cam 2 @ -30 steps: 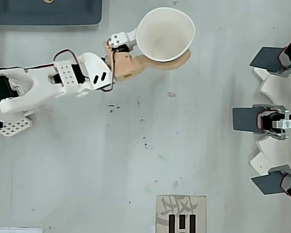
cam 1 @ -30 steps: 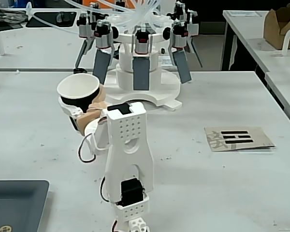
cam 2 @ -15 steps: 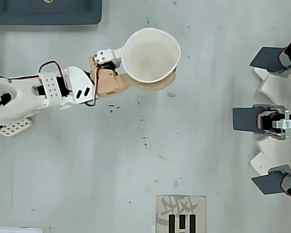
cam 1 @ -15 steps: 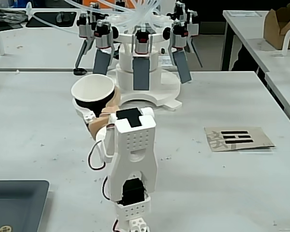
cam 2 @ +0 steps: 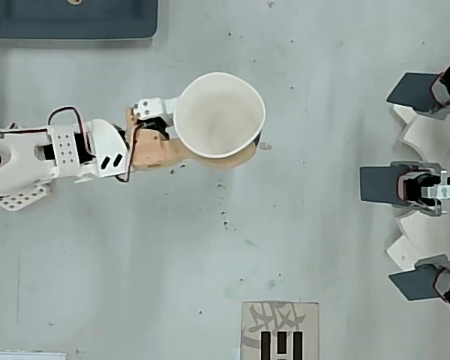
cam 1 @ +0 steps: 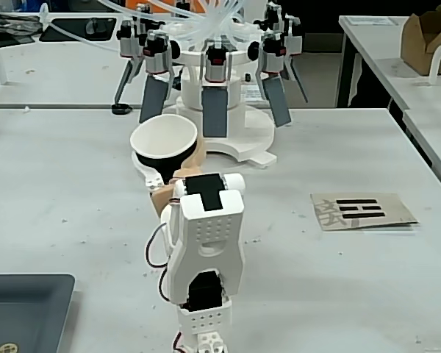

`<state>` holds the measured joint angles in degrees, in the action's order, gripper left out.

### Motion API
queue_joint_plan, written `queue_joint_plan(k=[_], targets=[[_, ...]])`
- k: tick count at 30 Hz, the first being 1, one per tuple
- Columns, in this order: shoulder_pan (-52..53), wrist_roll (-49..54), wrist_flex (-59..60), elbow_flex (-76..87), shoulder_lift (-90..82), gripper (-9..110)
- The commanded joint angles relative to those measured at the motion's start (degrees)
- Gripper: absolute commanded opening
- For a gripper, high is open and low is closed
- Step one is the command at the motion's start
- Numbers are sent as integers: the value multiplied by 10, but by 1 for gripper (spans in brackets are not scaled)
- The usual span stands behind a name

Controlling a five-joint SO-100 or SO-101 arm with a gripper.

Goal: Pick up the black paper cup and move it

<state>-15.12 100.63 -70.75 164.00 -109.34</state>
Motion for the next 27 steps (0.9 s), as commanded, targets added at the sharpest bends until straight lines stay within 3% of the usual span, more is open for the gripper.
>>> queue_joint_plan(k=[1,16,27], targets=[[16,-3,-21,10,-31,11],[112,-49,-10,11,-22,13],[133,-70,96,-167,62,13]])
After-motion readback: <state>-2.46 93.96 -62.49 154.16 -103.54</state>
